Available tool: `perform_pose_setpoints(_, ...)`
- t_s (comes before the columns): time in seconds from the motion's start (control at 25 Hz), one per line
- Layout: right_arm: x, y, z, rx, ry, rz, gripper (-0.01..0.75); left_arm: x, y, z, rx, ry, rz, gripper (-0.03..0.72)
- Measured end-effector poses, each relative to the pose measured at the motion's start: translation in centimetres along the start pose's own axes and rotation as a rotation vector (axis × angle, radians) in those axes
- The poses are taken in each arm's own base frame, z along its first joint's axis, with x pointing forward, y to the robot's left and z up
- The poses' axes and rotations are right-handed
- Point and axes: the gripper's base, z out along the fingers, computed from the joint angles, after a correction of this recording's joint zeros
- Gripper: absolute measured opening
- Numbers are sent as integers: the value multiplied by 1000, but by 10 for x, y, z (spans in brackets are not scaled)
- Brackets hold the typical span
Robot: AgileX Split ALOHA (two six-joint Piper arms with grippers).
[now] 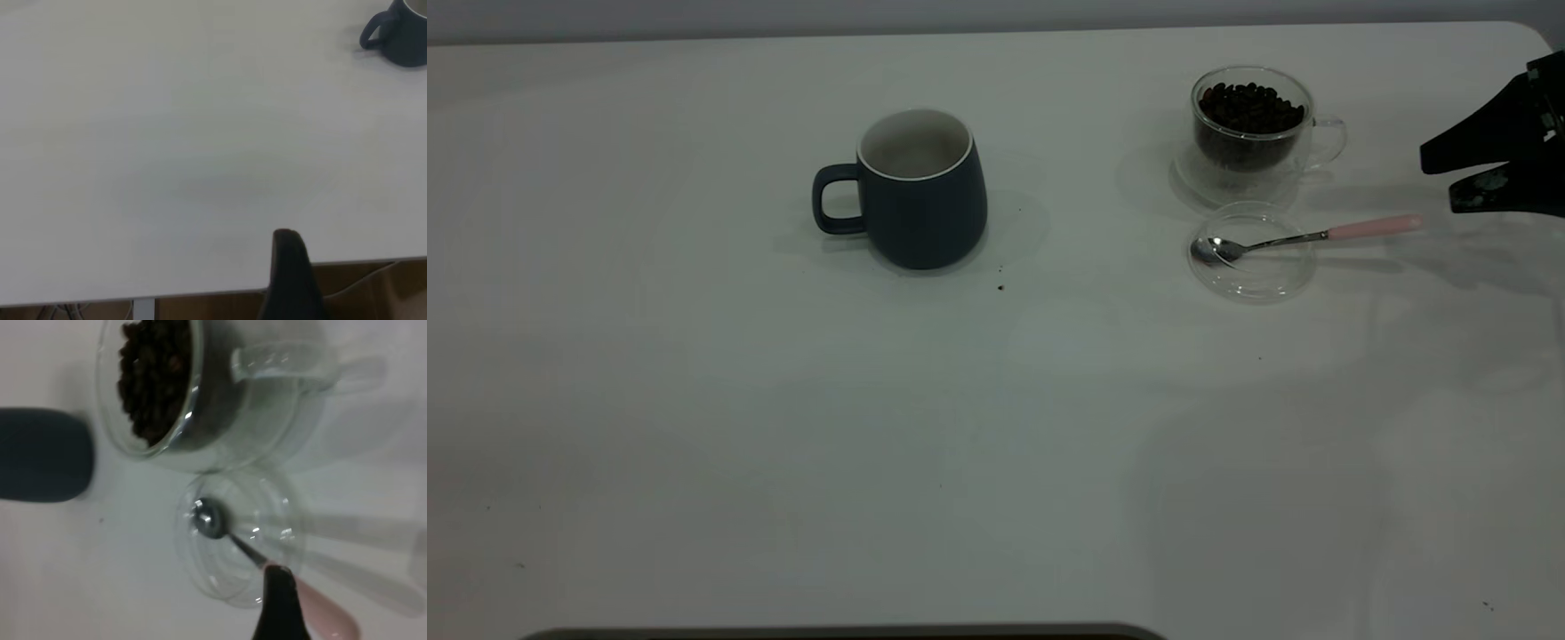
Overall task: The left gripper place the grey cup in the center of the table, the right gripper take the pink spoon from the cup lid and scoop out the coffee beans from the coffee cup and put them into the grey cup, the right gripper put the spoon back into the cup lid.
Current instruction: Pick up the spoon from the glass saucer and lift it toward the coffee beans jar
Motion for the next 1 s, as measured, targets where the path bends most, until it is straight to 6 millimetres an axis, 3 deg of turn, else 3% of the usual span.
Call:
perform_pose_setpoints(0.44, 18, -16, 21, -65, 14, 68, 596, 0, 0, 0, 0, 0, -2, 565)
perform_pose_setpoints(1.0, 29, -6, 51, -153, 47, 76, 591, 0, 0, 0, 0, 0, -2, 565)
